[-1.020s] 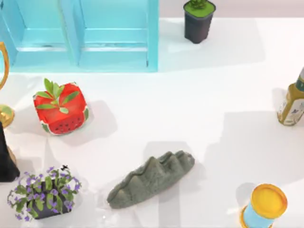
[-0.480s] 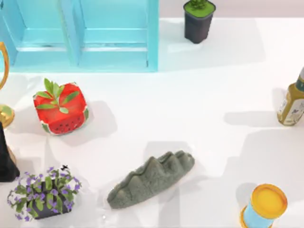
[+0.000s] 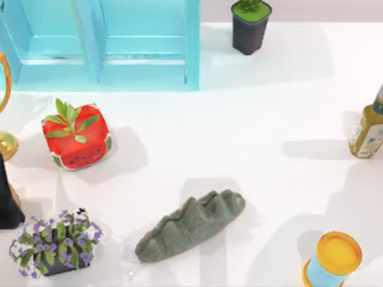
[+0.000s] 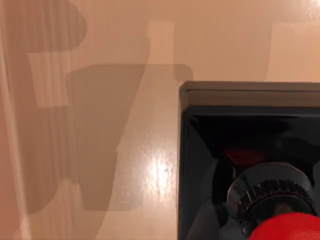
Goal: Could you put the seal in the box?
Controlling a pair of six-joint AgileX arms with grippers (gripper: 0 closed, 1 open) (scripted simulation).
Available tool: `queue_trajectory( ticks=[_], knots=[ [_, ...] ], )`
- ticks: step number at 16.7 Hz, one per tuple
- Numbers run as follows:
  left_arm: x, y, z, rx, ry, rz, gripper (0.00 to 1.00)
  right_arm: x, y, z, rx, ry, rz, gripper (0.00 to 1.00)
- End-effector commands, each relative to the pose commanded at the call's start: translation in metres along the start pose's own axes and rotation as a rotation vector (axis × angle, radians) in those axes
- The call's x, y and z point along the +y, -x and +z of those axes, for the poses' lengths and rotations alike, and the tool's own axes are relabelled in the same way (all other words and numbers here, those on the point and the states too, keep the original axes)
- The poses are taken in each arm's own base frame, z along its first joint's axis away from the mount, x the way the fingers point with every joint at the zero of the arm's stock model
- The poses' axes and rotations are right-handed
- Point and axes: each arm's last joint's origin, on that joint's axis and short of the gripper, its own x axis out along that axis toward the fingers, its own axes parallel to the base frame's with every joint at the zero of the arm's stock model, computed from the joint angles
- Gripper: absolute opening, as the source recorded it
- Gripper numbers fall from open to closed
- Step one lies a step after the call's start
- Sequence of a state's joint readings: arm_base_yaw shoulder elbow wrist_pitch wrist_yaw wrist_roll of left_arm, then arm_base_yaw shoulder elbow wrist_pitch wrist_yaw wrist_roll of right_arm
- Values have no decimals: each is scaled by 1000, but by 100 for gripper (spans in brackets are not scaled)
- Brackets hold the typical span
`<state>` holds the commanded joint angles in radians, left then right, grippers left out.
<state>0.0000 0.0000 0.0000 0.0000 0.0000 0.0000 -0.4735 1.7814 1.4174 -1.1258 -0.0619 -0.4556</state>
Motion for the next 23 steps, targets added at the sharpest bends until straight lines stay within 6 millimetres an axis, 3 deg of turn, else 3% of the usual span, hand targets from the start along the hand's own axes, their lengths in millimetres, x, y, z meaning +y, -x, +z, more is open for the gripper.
queue_trajectory(
  ticks=[4, 17, 23],
  knots=[
    [0, 0, 0, 0, 0, 0, 100, 0, -2, 0, 1, 0, 1, 0],
    [0, 0, 0, 0, 0, 0, 100, 0, -2, 0, 1, 0, 1, 98],
    [0, 0, 0, 0, 0, 0, 100, 0, -2, 0, 1, 0, 1, 100]
  ],
)
